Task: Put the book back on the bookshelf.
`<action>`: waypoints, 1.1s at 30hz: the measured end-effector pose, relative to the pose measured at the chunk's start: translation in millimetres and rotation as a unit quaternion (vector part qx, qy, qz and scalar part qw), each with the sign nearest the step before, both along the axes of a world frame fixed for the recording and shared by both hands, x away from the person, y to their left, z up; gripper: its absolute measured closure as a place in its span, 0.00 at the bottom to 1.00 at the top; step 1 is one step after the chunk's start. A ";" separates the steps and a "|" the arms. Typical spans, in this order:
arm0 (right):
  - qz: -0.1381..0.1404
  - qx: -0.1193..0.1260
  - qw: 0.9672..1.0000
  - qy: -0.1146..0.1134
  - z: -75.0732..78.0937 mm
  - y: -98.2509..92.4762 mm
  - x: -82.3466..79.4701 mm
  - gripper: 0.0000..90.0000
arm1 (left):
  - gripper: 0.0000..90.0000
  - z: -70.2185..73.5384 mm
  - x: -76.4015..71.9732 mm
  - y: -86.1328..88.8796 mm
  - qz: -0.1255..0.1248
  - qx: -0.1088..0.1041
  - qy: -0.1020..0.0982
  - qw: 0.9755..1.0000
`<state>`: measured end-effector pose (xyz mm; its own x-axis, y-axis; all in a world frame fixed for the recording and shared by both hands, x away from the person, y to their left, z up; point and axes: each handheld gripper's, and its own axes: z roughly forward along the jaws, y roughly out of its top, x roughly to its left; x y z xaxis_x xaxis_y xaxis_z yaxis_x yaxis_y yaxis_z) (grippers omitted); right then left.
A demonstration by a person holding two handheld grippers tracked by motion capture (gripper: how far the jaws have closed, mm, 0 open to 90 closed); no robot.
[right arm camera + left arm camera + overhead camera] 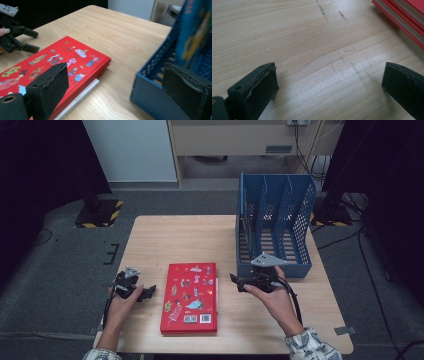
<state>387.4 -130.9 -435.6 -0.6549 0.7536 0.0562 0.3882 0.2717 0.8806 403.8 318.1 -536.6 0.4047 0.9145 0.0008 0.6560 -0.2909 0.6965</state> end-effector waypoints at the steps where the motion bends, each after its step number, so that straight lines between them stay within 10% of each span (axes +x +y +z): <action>1: 0.002 -0.003 1.000 -0.002 -0.9 2.0 -1.1 0.10 | 0.00 0.0 -0.8 0.0 0.001 0.000 0.000 1.000; 24: 0.086 -0.057 0.993 0.049 -44.1 49.4 -26.0 0.19 | 0.05 25.7 -24.9 -24.4 -0.045 -0.066 -0.040 0.996; 33: 0.108 -0.065 0.990 0.068 -55.6 63.4 -26.1 0.15 | 0.04 24.7 -22.3 -46.6 -0.089 -0.084 -0.021 0.992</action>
<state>361.3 -67.6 -491.2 -0.7940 0.6042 0.0674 0.4220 0.4680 0.7765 381.5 271.6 -511.8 0.5625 0.8172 -0.1258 0.5735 -0.2761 0.7712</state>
